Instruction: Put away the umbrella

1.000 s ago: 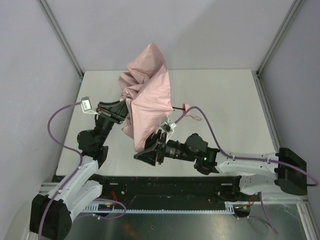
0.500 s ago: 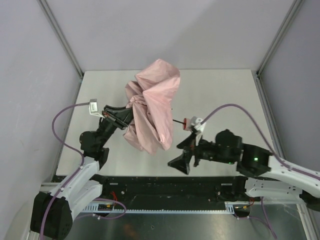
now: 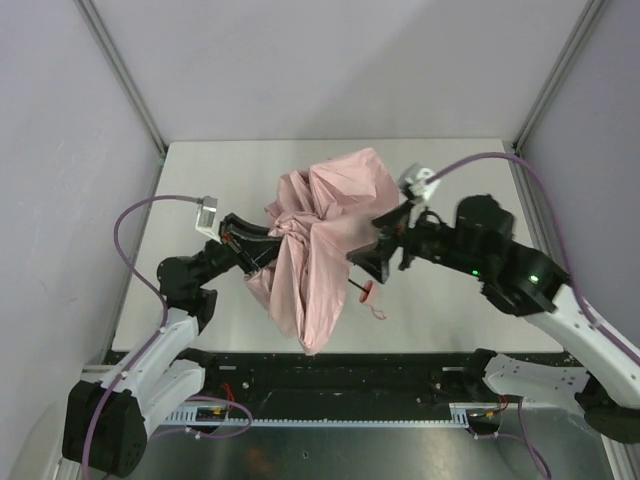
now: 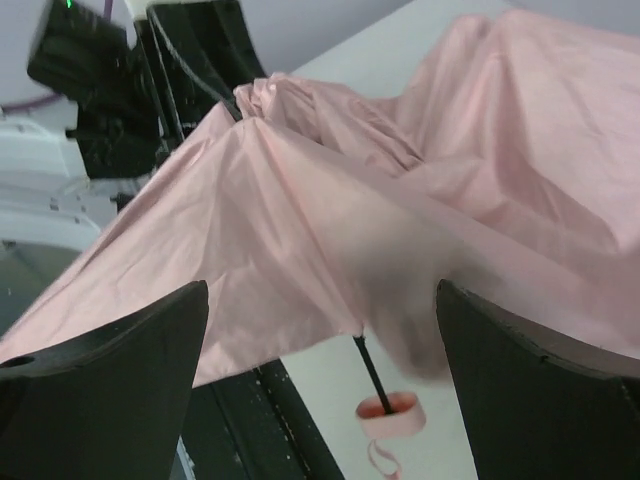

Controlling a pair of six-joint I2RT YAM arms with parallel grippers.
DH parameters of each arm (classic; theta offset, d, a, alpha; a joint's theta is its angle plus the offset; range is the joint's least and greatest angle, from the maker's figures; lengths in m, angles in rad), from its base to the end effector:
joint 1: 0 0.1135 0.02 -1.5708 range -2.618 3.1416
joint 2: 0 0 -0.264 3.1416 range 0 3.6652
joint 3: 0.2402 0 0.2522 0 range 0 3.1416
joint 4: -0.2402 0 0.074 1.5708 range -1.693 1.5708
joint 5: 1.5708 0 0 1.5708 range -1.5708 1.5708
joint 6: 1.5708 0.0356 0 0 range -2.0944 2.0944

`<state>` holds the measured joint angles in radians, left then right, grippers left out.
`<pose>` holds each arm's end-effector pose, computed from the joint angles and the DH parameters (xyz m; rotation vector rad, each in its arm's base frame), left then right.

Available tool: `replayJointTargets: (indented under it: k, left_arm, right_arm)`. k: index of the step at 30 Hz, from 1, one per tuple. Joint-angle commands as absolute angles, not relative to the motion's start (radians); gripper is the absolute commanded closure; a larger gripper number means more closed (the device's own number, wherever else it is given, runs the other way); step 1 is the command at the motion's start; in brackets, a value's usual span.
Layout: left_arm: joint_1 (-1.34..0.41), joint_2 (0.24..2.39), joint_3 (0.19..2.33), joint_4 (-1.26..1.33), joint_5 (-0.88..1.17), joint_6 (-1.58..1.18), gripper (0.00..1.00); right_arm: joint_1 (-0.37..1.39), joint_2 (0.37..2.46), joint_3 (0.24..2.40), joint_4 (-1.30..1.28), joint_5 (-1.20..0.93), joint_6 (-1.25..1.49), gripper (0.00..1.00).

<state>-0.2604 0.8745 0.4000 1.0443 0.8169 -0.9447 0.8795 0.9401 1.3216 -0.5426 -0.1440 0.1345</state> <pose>0.1661 -0.0711 0.3106 0.4263 1.2559 -1.4486 0.1090 0.1397 0.4561 -0.7610 1.6430 0.8604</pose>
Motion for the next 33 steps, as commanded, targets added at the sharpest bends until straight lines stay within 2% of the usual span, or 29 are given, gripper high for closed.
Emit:
replayJointTargets:
  k: [1, 12, 19, 26, 29, 33]
  left_arm:
    - [-0.255, 0.845, 0.473, 1.125, 0.927, -0.934, 1.00]
    - [-0.256, 0.838, 0.501, 1.124, 0.976, -0.966, 1.00]
    - [-0.273, 0.848, 0.538, 1.124, 0.985, -1.015, 1.00]
    - [-0.292, 0.864, 0.579, 1.124, 1.038, -1.009, 1.00]
    - [-0.289, 0.867, 0.581, 1.112, 1.022, -1.000, 1.00]
    - [-0.272, 0.876, 0.585, 1.027, 0.903, -1.013, 1.00]
  right_arm:
    - [0.931, 1.062, 1.356, -0.484, -0.262, 0.022, 0.01]
    - [0.962, 1.199, 1.363, -0.401, -0.385, 0.054, 0.01]
    - [0.989, 1.272, 1.358, -0.399, -0.196, 0.053, 0.01]
    - [0.982, 1.315, 1.356, -0.387, -0.371, 0.081, 0.01]
    - [0.972, 1.283, 1.356, -0.418, -0.278, 0.089, 0.01]
    - [0.989, 1.185, 1.341, -0.499, 0.104, 0.185, 0.01]
